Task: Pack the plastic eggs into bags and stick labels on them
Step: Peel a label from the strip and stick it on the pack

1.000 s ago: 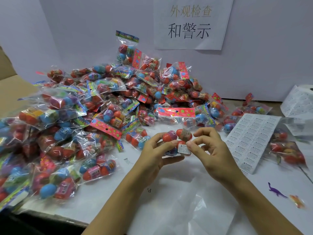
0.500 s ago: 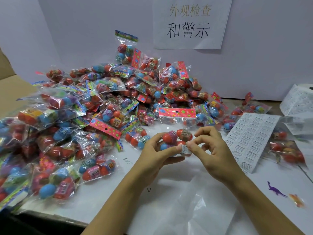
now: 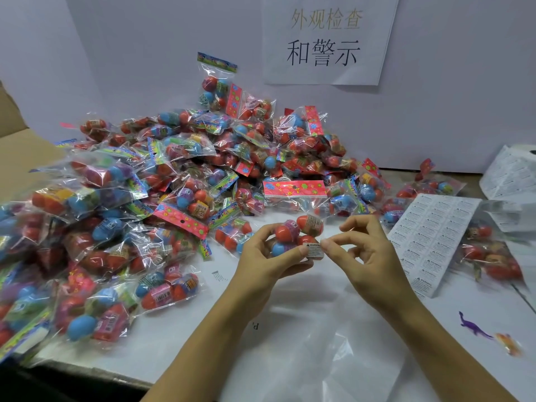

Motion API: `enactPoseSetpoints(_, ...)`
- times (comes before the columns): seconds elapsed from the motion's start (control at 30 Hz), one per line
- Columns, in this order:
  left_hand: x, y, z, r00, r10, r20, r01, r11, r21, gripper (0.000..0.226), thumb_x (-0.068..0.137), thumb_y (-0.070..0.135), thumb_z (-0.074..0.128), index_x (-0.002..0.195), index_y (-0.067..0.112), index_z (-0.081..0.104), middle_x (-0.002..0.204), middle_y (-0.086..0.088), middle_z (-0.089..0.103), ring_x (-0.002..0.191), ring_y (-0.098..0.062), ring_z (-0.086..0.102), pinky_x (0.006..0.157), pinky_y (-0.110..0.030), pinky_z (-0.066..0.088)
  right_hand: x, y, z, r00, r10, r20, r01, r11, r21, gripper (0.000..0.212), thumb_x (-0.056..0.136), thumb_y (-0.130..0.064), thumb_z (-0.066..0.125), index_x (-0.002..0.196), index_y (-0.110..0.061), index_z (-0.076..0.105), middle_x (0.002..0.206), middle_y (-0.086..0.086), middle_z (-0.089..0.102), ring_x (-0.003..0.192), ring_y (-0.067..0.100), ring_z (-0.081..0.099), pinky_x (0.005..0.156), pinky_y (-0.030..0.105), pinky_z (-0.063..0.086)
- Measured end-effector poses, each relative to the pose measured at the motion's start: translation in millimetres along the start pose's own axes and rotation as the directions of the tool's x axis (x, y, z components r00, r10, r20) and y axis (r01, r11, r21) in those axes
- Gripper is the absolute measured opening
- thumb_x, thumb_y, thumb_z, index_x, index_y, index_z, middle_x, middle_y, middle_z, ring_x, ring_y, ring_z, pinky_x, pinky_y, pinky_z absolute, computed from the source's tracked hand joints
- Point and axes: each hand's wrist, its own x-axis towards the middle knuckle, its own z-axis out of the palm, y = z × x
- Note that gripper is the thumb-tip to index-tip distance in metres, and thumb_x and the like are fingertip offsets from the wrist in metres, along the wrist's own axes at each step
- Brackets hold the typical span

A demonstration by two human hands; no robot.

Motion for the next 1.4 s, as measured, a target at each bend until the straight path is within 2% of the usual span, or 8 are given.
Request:
enactPoseSetpoints(0.13,0,0,0,1.0,0.003,-0.003,-0.003,1.0,0.005,0.054,0.07,0.015,0.09,0.117,0.008,0.064,0.103,-0.016,0.077,0.097,-0.035,0.076,0.079,-0.038,0.063,0,2,2,1.0,0.01,0.018,-0.009,1.0,-0.025,0.006,0.079,-0.03,0.079,0.081,-0.028,0.074,0.106,-0.008,0.049,0.092,0.003,0.056,0.068,0.015,0.048)
enactPoseSetpoints(0.3,0,-1,1,1.0,-0.002,-0.018,0.002,0.999,0.039,0.057,0.068,0.018,0.09,0.118,0.011,0.064,0.106,-0.016,0.075,0.098,-0.034,0.076,0.081,-0.039,0.063,-2,6,5,0.999,0.015,-0.039,-0.017,0.999,-0.033,0.013,0.08,-0.018,0.082,0.078,-0.027,0.073,0.105,-0.009,0.049,0.096,0.002,0.055,0.066,0.014,0.046)
enactPoseSetpoints(0.47,1,-1,0,1.0,-0.011,-0.021,0.011,1.0,0.024,0.057,0.068,0.019,0.088,0.118,0.012,0.064,0.104,-0.013,0.076,0.098,-0.034,0.076,0.08,-0.036,0.063,-2,13,7,0.991,0.084,-0.105,-0.092,0.993,-0.068,0.02,0.082,-0.026,0.081,0.09,-0.027,0.063,0.104,-0.016,0.051,0.094,-0.005,0.054,0.067,0.01,0.046)
enactPoseSetpoints(0.6,0,-1,0,0.999,-0.036,-0.009,0.036,0.999,-0.009,0.052,0.074,0.015,0.085,0.121,0.008,0.062,0.105,-0.016,0.077,0.1,-0.035,0.075,0.08,-0.037,0.063,1,13,8,0.967,0.254,-0.023,-0.248,0.959,0.138,0.029,0.085,-0.051,0.067,0.095,-0.025,0.061,0.086,-0.011,0.067,0.073,0.003,0.062,0.06,0.015,0.044)
enactPoseSetpoints(0.77,-1,-1,0,0.999,-0.037,0.011,0.036,0.999,0.038,0.047,0.079,0.021,0.084,0.121,0.011,0.065,0.11,-0.013,0.076,0.102,-0.033,0.075,0.082,-0.036,0.062,-6,7,18,0.978,0.207,0.024,-0.208,0.977,0.053,0.043,0.075,-0.066,0.063,0.091,-0.026,0.064,0.083,-0.012,0.07,0.068,0.009,0.066,0.065,0.021,0.055)
enactPoseSetpoints(1.03,1,-3,0,0.998,-0.045,-0.032,0.047,0.997,0.06,0.05,0.076,0.023,0.087,0.12,0.008,0.066,0.11,-0.015,0.076,0.1,-0.033,0.075,0.084,-0.042,0.062,-6,6,17,0.984,0.168,0.058,-0.175,0.969,0.175,0.01,0.094,-0.021,0.069,0.085,-0.018,0.069,0.071,-0.009,0.069,0.062,0.002,0.06,0.055,0.014,0.045)
enactPoseSetpoints(1.33,1,-3,-1,0.998,-0.036,-0.048,0.04,0.995,0.093,0.051,0.072,0.028,0.083,0.118,0.012,0.066,0.105,-0.009,0.077,0.097,-0.029,0.076,0.08,-0.036,0.063,-8,5,13,0.992,0.126,0.027,-0.128,0.987,0.094,0.009,0.095,-0.019,0.067,0.09,-0.019,0.074,0.069,-0.014,0.069,0.061,0.005,0.062,0.056,0.015,0.048)
enactPoseSetpoints(1.4,1,-3,-1,0.998,-0.031,-0.05,0.035,0.994,0.099,0.052,0.072,0.028,0.083,0.118,0.012,0.066,0.106,-0.009,0.077,0.097,-0.029,0.076,0.079,-0.036,0.063,-9,4,14,0.994,0.104,0.022,-0.105,0.993,0.057,0.007,0.093,-0.027,0.07,0.09,-0.022,0.074,0.075,-0.014,0.072,0.066,0.008,0.064,0.064,0.019,0.053)
